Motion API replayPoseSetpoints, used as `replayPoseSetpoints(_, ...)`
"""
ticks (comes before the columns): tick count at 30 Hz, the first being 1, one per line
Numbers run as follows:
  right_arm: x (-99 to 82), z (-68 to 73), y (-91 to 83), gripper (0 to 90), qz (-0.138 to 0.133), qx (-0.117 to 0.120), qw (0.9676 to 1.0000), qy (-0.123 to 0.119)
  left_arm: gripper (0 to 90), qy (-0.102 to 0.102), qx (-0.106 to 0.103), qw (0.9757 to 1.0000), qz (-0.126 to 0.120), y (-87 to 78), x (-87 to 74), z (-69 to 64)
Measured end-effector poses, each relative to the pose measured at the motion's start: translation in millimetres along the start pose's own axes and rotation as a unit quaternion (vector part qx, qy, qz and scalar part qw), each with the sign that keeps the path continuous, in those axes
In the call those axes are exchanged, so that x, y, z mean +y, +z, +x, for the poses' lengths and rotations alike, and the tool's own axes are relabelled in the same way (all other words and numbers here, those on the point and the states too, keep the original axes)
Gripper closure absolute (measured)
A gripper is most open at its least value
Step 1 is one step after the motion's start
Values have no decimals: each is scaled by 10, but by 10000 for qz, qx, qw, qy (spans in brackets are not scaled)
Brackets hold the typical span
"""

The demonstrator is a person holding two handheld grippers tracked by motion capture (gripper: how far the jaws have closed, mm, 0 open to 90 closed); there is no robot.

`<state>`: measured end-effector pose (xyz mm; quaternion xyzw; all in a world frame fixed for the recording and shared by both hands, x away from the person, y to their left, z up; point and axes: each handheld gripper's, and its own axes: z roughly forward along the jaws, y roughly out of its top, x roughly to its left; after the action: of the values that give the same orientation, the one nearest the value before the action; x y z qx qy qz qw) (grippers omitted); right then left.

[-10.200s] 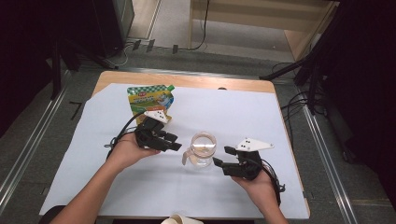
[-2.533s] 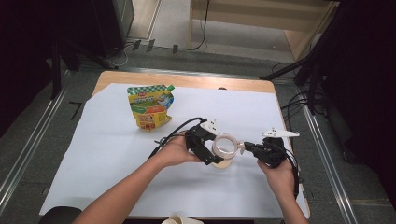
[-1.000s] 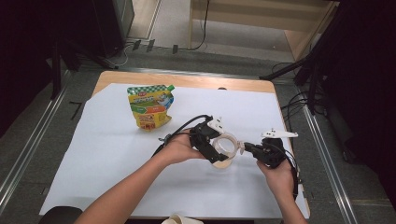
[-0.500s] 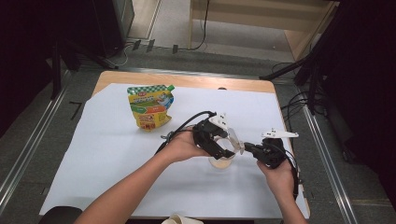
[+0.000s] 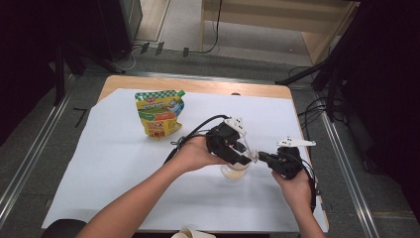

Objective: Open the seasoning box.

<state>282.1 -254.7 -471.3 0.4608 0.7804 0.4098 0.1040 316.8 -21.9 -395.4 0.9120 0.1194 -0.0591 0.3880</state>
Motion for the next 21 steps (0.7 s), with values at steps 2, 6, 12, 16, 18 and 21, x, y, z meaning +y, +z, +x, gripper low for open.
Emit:
replayPoseSetpoints(2, 0, 0, 0, 900, -2, 4, 10000, -2, 553, -36, -26, 10000, 15, -5, 3, 10)
replayPoseSetpoints(6, -1, 3, 0, 900, -9, 6, 10000, -6, 545, -67, 10, 10000, 50, -7, 26, 14)
replayPoseSetpoints(12, -2, 2, 0, 900, -8, -1, 10000, -6, 528, -45, 166, 9998, 117, 8, 75, -12)
replayPoseSetpoints(16, -3, 2, -1, 900, -17, 0, 10000, -9, 503, -90, 130, 9998, 157, 1, 68, -18)
replayPoseSetpoints(18, -1, 4, -3, 900, -15, -4, 10000, -11, 493, -181, 41, 9998, 125, -1, 54, -10)
replayPoseSetpoints(21, -1, 5, -4, 900, -18, -5, 10000, -18, 478, -215, -3, 9997, 119, -11, 37, -9)
